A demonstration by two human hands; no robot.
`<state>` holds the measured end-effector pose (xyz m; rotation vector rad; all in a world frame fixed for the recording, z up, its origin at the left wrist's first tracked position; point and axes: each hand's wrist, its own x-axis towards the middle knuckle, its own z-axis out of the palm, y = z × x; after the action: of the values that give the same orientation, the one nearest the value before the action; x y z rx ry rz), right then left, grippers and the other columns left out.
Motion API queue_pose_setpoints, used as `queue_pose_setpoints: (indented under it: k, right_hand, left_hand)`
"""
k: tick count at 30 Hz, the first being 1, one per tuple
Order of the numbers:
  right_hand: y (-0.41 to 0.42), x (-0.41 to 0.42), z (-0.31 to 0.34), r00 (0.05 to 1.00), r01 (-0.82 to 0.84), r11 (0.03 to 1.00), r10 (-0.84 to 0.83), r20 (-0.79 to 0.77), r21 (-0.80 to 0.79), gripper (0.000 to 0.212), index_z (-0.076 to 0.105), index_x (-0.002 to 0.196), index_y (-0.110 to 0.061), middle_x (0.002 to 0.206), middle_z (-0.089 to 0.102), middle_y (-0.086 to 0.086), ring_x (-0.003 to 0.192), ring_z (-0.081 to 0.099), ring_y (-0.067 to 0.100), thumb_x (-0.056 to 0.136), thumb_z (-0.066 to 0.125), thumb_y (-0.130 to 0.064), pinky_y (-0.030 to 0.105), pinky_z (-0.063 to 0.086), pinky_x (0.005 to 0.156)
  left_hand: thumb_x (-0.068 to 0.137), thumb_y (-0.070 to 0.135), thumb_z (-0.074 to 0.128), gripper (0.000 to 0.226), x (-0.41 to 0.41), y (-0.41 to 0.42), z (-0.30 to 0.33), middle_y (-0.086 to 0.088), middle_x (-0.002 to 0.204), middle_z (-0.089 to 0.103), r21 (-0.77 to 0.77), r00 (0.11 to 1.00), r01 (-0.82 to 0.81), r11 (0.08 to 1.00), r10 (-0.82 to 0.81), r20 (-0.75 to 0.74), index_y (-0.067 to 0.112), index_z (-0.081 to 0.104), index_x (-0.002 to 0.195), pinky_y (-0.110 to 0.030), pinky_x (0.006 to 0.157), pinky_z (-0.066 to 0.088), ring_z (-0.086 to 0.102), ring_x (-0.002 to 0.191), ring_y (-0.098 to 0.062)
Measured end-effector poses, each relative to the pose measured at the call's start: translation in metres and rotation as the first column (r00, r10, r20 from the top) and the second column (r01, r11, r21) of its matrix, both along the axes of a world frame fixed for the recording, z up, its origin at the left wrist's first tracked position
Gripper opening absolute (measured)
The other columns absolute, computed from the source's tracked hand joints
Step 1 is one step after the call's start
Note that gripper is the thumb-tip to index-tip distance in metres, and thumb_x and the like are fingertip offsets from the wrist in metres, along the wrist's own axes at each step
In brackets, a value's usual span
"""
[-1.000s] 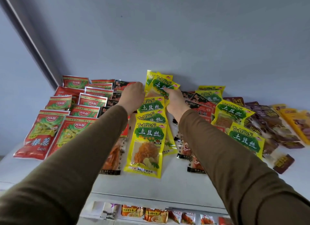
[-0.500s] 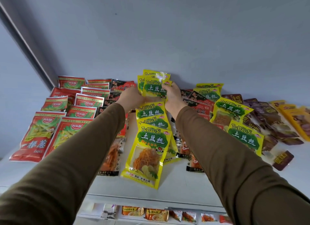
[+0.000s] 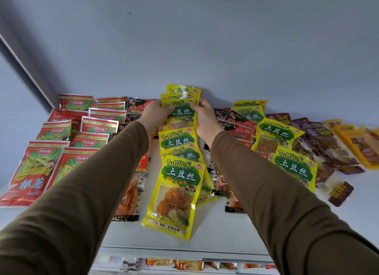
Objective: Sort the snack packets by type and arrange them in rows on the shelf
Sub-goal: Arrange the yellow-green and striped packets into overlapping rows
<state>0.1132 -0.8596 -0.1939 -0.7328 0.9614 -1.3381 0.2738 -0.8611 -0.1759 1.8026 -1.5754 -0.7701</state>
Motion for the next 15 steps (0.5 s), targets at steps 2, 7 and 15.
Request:
queue_pose_setpoints:
  k: [2,7,15]
  right_hand:
    - [0.0,0.0,0.002,0.999,-0.019,1.0,0.019,-0.037,-0.007,0.017,0.062,0.109,-0.009,0.129,0.061,0.032,0.119,0.059,0.05,0.098,0.056,0.002,0.07,0.045,0.098]
    - [-0.007,-0.006,-0.001,0.999,-0.004,1.0,0.003,-0.044,-0.023,0.019,0.063,0.102,-0.01,0.128,0.063,0.028,0.122,0.058,0.047,0.098,0.053,0.005,0.065,0.045,0.103]
    - [0.0,0.001,-0.01,0.961,-0.061,0.984,0.104,-0.257,0.169,0.054,0.052,0.14,-0.005,0.137,0.06,0.017,0.126,0.058,0.037,0.094,0.071,-0.023,0.056,0.045,0.108]
  left_hand:
    - [0.096,0.032,0.071,0.039,-0.002,-0.001,0.0,-0.006,0.09,0.066,-0.001,0.999,-0.032,0.999,0.032,-0.033,0.011,0.048,0.118,-0.029,0.05,0.05,0.061,0.058,-0.016]
    - [0.098,0.03,0.069,0.038,0.001,-0.002,0.003,-0.006,0.064,0.057,0.098,0.977,0.028,0.995,-0.007,-0.213,-0.002,0.061,0.115,-0.018,0.037,0.038,0.046,0.035,-0.007]
    - [0.096,0.02,0.071,0.018,-0.003,0.007,0.007,-0.008,0.078,0.064,0.037,0.974,-0.012,0.999,0.02,-0.225,0.005,0.067,0.107,-0.022,0.051,0.05,0.054,0.052,-0.013]
